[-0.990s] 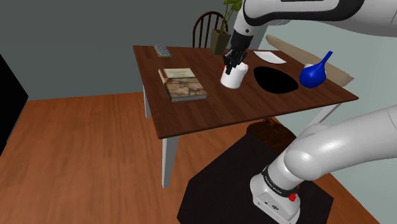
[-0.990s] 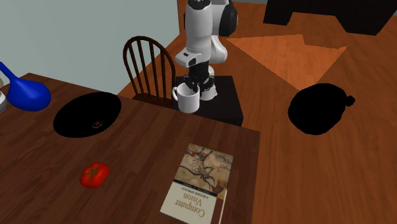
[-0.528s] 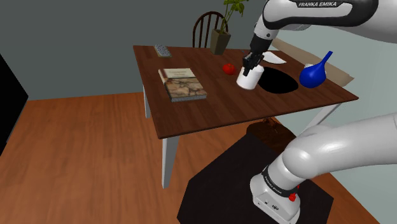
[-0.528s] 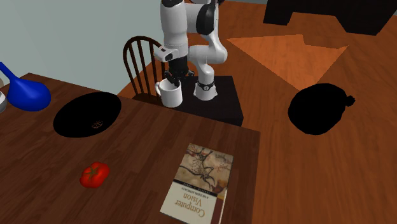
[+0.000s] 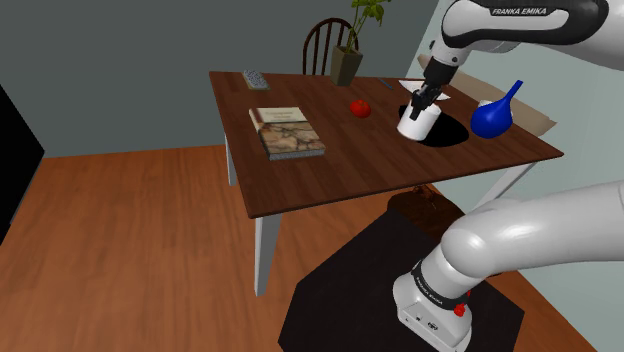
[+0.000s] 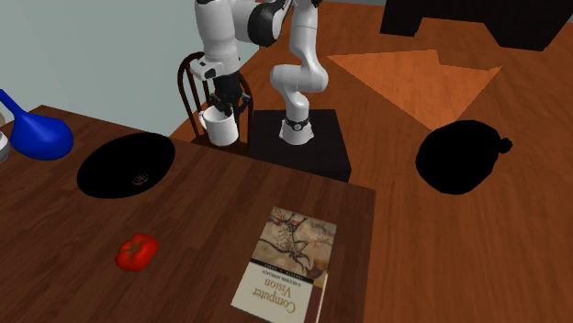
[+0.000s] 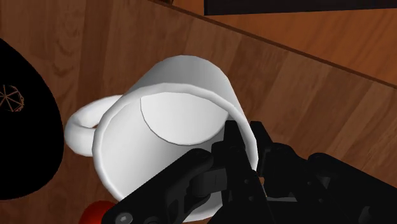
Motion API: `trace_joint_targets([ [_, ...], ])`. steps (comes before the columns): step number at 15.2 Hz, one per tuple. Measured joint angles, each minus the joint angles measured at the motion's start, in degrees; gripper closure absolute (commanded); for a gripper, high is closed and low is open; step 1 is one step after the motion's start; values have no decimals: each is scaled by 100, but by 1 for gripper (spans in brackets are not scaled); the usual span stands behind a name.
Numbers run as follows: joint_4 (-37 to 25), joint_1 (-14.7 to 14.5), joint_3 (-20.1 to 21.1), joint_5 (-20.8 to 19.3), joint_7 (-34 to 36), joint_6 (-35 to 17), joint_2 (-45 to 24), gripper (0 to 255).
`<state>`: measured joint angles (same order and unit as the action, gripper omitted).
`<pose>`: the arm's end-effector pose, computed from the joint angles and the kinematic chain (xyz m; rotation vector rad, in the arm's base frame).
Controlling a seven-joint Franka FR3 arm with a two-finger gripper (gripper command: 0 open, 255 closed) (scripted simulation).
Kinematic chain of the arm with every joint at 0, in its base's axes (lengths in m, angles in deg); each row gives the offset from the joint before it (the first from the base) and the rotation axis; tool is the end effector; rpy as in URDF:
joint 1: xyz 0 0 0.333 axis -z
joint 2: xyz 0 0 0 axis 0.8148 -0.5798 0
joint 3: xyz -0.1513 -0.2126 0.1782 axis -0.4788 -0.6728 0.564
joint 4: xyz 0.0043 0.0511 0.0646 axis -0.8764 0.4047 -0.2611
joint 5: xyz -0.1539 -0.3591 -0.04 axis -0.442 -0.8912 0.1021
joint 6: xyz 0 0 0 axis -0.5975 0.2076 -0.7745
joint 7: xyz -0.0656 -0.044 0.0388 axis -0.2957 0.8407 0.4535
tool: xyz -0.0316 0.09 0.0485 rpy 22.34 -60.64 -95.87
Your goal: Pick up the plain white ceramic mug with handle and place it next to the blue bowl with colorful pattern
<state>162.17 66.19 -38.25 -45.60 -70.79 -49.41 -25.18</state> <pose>0.3285 -0.2363 0.5302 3.1383 -0.1126 0.0353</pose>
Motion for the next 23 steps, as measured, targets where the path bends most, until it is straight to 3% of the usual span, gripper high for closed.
trace_joint_targets([
  [10,-647,393,-1242,-330,-1537,6,-471,255],
  [17,-1410,447,-2150,-152,-2648,-60,-1234,255],
  [23,-1196,463,-2333,-116,-2823,-418,-1384,255],
])
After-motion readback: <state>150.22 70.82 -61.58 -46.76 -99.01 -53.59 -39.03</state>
